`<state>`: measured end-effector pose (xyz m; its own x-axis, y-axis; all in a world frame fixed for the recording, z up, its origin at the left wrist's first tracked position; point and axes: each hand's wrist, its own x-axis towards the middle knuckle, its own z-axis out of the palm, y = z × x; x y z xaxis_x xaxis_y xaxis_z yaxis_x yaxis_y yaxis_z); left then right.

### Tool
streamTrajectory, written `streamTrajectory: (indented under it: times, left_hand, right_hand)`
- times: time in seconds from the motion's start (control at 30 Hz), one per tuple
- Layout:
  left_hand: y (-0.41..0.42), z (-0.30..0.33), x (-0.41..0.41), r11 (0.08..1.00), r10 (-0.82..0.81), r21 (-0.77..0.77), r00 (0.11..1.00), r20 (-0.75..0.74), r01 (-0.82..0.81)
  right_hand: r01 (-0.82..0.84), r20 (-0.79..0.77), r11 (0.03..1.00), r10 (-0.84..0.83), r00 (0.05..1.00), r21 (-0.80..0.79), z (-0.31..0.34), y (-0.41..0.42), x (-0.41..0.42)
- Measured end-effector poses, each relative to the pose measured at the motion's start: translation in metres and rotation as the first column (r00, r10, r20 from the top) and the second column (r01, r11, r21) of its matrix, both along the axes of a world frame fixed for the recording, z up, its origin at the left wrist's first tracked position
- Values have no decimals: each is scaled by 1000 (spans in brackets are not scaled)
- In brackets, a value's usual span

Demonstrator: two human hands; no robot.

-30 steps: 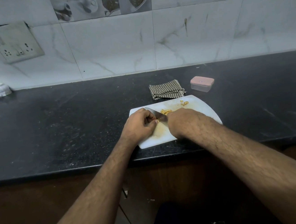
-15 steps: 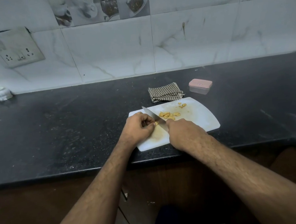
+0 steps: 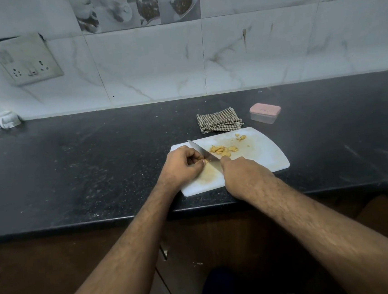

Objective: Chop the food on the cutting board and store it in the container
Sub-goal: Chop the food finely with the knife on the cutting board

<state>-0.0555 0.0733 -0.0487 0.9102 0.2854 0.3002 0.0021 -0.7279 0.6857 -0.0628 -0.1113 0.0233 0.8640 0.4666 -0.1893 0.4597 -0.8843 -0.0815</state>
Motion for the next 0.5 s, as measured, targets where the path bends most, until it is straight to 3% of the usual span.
streamTrajectory:
  times: [0.3, 0.5]
  left_hand:
    - [2, -3, 2, 1000, 22, 12, 1000, -8, -22]
    - [-1, 1, 1, 999, 30, 17, 1000, -1, -30]
  right_hand:
    - [3, -58, 993, -10, 998, -114, 12, 25, 15]
    - [-52, -20, 998, 51, 999, -35, 2, 11, 17]
